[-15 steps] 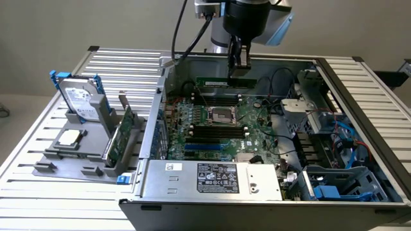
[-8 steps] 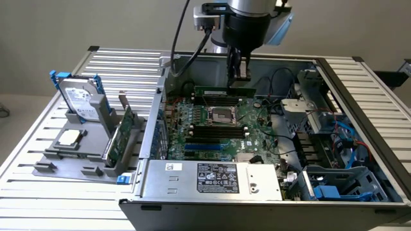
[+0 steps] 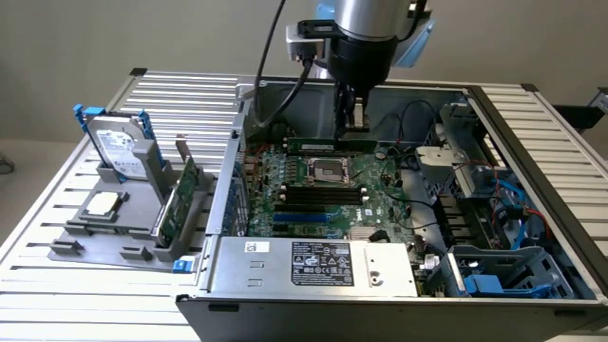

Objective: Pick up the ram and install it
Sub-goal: 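Insert the ram into the slot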

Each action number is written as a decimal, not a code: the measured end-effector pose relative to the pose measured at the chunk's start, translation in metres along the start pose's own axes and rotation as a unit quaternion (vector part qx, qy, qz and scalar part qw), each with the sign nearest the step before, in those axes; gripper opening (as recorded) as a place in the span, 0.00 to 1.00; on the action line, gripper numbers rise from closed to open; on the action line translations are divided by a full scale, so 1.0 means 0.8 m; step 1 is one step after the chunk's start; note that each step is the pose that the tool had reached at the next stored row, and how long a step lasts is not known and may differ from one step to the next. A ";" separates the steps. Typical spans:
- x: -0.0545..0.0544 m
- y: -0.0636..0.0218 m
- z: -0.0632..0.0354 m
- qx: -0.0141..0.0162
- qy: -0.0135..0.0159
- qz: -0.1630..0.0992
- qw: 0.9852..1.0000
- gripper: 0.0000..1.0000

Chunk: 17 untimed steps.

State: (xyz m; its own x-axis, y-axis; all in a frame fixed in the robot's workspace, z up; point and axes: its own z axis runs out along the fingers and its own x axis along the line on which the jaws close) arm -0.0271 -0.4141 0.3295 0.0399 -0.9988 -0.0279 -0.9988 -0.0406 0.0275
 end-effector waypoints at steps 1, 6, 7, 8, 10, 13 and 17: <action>0.000 0.000 0.002 0.000 0.000 -0.001 1.000 0.14; 0.002 0.000 0.014 0.000 0.000 -0.002 1.000 0.14; 0.002 0.000 0.016 0.000 0.000 -0.002 1.000 0.14; 0.002 0.000 0.018 0.000 0.000 -0.002 1.000 0.14; 0.002 -0.001 0.023 0.000 0.000 -0.002 1.000 0.14; 0.003 -0.001 0.030 0.000 0.000 -0.002 1.000 0.14; 0.003 -0.001 0.039 0.000 0.000 -0.002 1.000 0.14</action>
State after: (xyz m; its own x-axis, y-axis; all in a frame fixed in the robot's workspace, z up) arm -0.0270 -0.4157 0.2984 0.0433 -0.9987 -0.0280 -0.9987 -0.0441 0.0274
